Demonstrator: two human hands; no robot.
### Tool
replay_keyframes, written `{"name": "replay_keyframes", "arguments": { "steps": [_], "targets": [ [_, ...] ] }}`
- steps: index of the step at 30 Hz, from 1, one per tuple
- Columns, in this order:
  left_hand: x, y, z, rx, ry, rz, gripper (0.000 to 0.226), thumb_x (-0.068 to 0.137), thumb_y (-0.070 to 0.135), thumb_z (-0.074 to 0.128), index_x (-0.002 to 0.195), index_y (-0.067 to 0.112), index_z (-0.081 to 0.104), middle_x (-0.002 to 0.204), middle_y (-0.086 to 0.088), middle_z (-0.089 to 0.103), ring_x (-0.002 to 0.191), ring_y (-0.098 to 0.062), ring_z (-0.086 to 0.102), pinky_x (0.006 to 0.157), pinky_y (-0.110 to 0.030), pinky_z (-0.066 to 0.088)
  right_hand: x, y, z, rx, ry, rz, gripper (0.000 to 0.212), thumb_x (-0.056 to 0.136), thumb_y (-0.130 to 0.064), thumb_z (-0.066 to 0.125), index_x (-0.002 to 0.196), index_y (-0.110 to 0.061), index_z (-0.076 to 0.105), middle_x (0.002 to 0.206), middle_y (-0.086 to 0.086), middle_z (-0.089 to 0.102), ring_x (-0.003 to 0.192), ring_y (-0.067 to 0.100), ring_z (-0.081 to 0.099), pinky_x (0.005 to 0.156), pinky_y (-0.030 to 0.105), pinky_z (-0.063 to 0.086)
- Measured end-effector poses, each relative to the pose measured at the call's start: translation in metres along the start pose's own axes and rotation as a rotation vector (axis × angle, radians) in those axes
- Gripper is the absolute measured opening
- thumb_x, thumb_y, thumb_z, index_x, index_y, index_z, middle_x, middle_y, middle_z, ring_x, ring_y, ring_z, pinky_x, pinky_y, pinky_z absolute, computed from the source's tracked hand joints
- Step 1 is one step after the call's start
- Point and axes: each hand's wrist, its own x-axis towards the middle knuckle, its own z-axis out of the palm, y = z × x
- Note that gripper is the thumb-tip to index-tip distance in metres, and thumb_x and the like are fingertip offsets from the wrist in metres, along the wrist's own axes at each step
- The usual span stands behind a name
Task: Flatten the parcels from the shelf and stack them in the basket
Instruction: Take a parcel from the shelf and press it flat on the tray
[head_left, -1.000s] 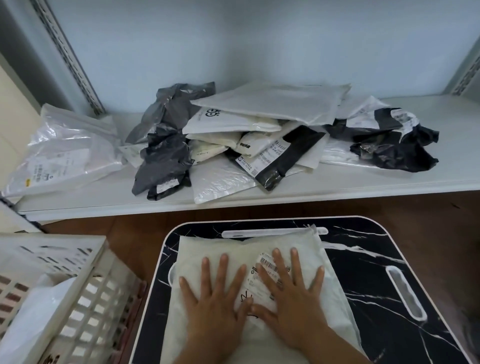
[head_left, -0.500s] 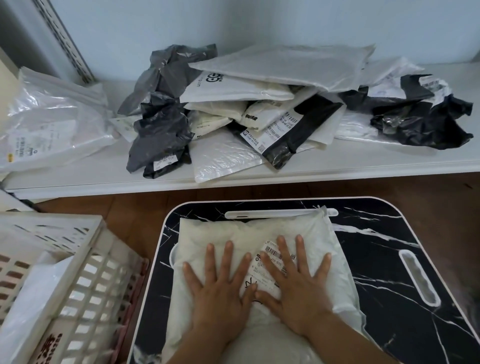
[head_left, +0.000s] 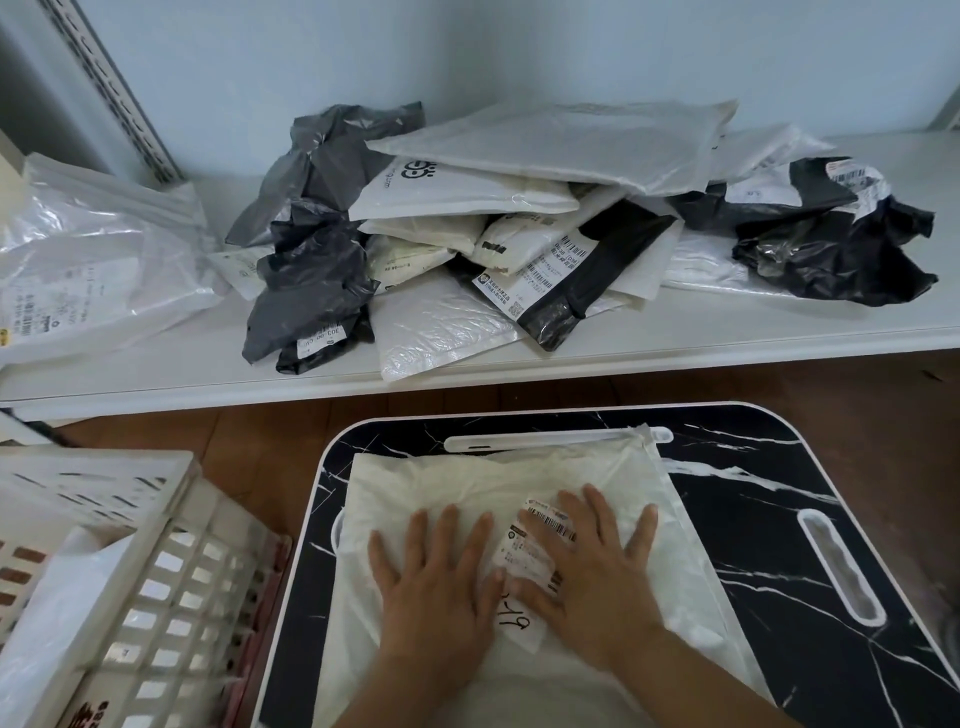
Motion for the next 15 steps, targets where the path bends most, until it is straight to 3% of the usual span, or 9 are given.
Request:
{"name": "replay_keyframes", "arguments": {
  "steps": [2,4,7,8,13,15],
  "targets": [
    [0.014,-0.004,-0.006,0.013,0.051,0.001,0.056,0.096,0.061,0.014,0.141,0.04,0.038,0.147,-0.005,0.043,0.137,-0.038,0.036,0.104,-0.07,0.014,0.015,0.0,-0.007,0.011,-0.022,0.019,0.068,0.089,-0.078,0.019,0.136,-0.04,0.048,0.149,0.009,0.041,0.141,0.039,0.029,0.098,0.077,0.013],
    [0.025,-0.01,-0.007,0.078,0.08,0.005,0.058,0.094,0.065,0.017,0.144,0.042,0.034,0.155,-0.004,0.032,0.142,-0.04,0.023,0.103,-0.074,0.009,0.029,0.0,-0.013,0.011,-0.027,0.033,0.069,0.088,-0.08,0.016,0.145,-0.045,0.034,0.159,0.007,0.024,0.146,0.041,0.012,0.097,0.08,0.009],
    [0.033,-0.021,-0.002,0.113,0.04,0.007,0.062,0.091,0.072,0.021,0.145,0.043,0.033,0.156,-0.001,0.029,0.143,-0.04,0.021,0.097,-0.078,0.014,0.041,0.006,-0.004,-0.063,-0.037,0.022,0.071,0.08,-0.087,0.006,0.141,-0.057,-0.017,0.157,-0.003,-0.029,0.138,0.037,-0.036,0.096,0.08,-0.012],
    [0.034,-0.022,-0.001,0.12,0.025,0.001,0.063,0.09,0.073,0.022,0.144,0.043,0.034,0.156,0.0,0.031,0.142,-0.04,0.022,0.095,-0.079,0.017,0.042,0.007,-0.004,-0.057,-0.087,0.025,0.073,0.078,-0.088,0.005,0.137,-0.057,-0.026,0.151,-0.005,-0.039,0.133,0.035,-0.044,0.096,0.078,-0.016],
    [0.037,-0.025,0.007,0.1,-0.061,-0.011,0.065,0.088,0.076,0.023,0.142,0.043,0.039,0.154,0.001,0.034,0.142,-0.039,0.025,0.092,-0.078,0.022,0.041,0.009,-0.009,-0.039,-0.187,0.027,0.076,0.077,-0.089,0.007,0.139,-0.058,-0.024,0.148,-0.008,-0.044,0.131,0.031,-0.047,0.096,0.077,-0.018],
    [0.039,-0.025,0.004,0.077,-0.039,-0.003,0.067,0.087,0.078,0.018,0.145,0.047,0.031,0.158,0.003,0.022,0.145,-0.039,0.013,0.095,-0.078,0.017,0.043,0.009,-0.011,-0.041,-0.198,0.022,0.077,0.075,-0.089,0.006,0.139,-0.058,-0.023,0.148,-0.007,-0.044,0.131,0.031,-0.047,0.097,0.077,-0.019]
  ]
}}
